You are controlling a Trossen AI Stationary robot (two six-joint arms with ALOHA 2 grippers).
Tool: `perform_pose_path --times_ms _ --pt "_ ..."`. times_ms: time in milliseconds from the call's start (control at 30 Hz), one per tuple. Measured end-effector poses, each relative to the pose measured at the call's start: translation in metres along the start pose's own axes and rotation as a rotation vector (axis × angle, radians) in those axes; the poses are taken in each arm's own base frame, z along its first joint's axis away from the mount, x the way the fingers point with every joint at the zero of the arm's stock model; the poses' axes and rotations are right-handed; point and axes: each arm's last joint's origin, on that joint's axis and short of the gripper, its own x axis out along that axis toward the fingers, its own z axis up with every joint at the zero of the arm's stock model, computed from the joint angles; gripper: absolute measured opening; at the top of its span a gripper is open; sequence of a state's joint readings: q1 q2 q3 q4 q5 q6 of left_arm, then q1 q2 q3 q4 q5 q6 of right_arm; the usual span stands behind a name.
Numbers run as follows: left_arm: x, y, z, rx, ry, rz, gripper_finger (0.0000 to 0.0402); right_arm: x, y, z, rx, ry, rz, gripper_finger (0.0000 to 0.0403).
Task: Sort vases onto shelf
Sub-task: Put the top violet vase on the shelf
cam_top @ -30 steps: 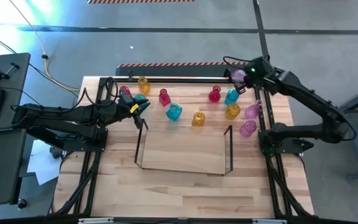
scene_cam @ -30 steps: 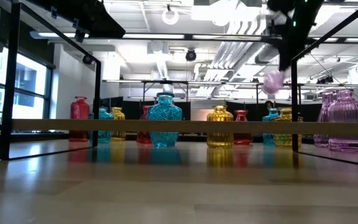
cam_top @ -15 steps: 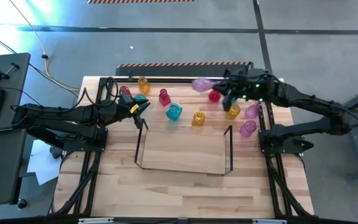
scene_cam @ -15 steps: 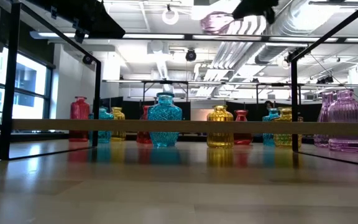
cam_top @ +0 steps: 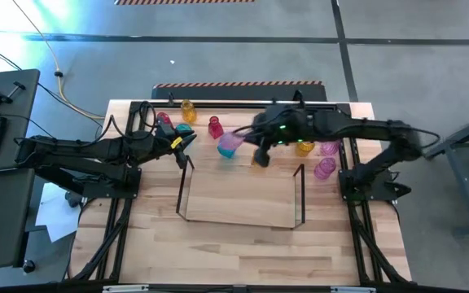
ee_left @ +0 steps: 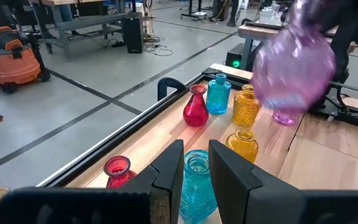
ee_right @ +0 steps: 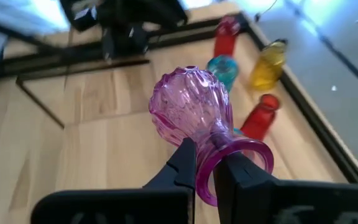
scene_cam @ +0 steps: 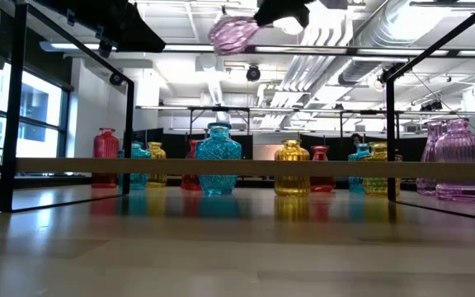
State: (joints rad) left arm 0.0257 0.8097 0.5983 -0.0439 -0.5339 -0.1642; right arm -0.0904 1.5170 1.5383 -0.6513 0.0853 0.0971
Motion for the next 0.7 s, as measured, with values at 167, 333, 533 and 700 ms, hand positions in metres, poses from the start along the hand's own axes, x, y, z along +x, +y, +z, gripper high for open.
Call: perform_pose_path --times_ms 167,333,533,700 --pt "0.0 0.001 -0.003 0.018 0.031 0.005 0.0067 0.034 0.019 0.019 -0.067 0.128 0.02 0.0003" --pt "0.0 0.001 -0.007 0.038 0.063 0.01 0.0067 0.07 0.031 0.024 -0.097 0.287 0.036 0.0003" --pt "-0.002 0.003 -0.012 0.067 0.115 0.019 0.0067 0.11 0.035 0.013 -0.111 0.473 0.032 0.0003" --pt "-0.002 0.004 -0.016 0.064 0.152 0.026 0.0067 0.129 0.037 0.003 -0.112 0.554 0.071 0.0003"
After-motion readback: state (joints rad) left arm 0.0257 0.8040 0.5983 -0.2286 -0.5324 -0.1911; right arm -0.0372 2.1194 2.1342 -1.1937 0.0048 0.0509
